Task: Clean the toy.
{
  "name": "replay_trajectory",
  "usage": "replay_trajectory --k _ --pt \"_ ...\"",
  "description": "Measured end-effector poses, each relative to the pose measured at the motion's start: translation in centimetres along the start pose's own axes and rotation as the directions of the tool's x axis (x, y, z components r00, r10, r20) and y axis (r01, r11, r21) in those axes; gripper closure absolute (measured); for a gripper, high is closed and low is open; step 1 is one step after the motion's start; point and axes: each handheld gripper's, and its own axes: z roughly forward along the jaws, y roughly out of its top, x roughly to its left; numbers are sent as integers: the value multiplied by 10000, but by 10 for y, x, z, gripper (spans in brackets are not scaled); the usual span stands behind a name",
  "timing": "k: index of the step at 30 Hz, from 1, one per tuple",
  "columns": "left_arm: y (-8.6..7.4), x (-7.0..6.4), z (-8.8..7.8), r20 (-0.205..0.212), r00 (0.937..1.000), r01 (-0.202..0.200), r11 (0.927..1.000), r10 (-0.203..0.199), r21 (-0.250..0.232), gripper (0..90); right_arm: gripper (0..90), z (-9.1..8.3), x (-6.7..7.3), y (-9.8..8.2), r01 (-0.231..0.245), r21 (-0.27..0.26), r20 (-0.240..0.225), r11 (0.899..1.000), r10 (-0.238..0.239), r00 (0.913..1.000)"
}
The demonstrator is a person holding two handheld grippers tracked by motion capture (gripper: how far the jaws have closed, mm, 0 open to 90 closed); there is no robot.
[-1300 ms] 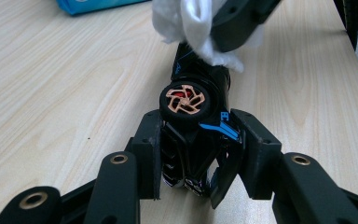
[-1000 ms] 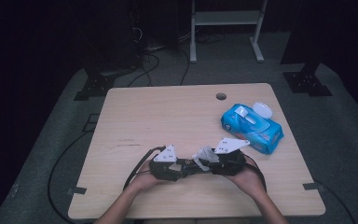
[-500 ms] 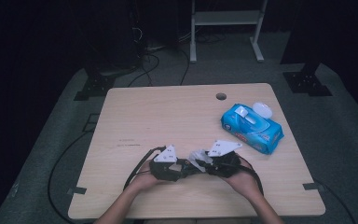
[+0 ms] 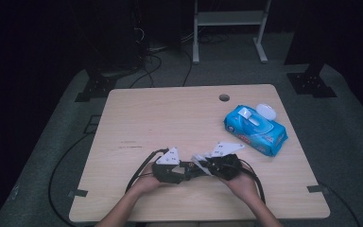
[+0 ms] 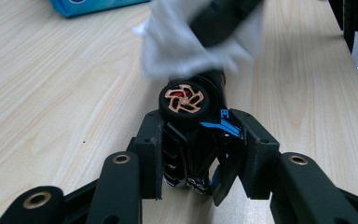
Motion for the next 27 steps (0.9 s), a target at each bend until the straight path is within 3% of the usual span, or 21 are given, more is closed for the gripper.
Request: replay_trajectory --k 4,6,8,11,14,16,20,21,22,23,24,27 --pt "0 0 -1 -25 10000 -8 10000 8 29 582 839 9 12 6 475 -22 -90 9989 -475 9988" --pt "-1 0 -1 -47 10000 -43 10000 43 18 583 840 6 6 6 441 168 328 9989 -446 9985" --pt "-1 0 -1 -32 10000 -72 10000 72 -24 583 841 0 -6 2 -118 150 597 9998 109 9982" --pt "0 0 1 -10 10000 -46 10000 46 -57 584 841 0 -5 1 -510 77 262 9987 508 9984" --pt "0 -1 1 -31 10000 -50 10000 50 -80 584 840 12 10 8 -380 -28 -485 9993 378 9981" --pt "0 -1 0 -54 10000 -49 10000 49 -29 583 840 18 15 12 -114 -11 -569 9999 114 9983" --pt "-1 -1 0 -31 10000 -86 10000 86 -51 584 840 15 12 13 164 162 -48 9997 -164 9999" --pt "-1 -1 1 4 10000 -96 9999 96 -94 584 840 8 3 9 34 267 528 9996 -48 9986" --pt "-1 -1 1 4 10000 -96 9999 96 -94 584 840 5 -1 7 -162 276 535 9995 147 9985" --pt "0 -1 2 43 9999 -160 9998 161 -93 584 841 4 -3 6 -462 210 377 9987 454 9983" --pt "0 -1 2 43 9999 -160 9998 161 -93 584 841 4 -3 6 -462 210 377 9987 454 9983" --pt "0 -2 2 19 9999 -132 9998 133 -120 584 841 11 8 8 -595 123 -682 9982 602 9959"
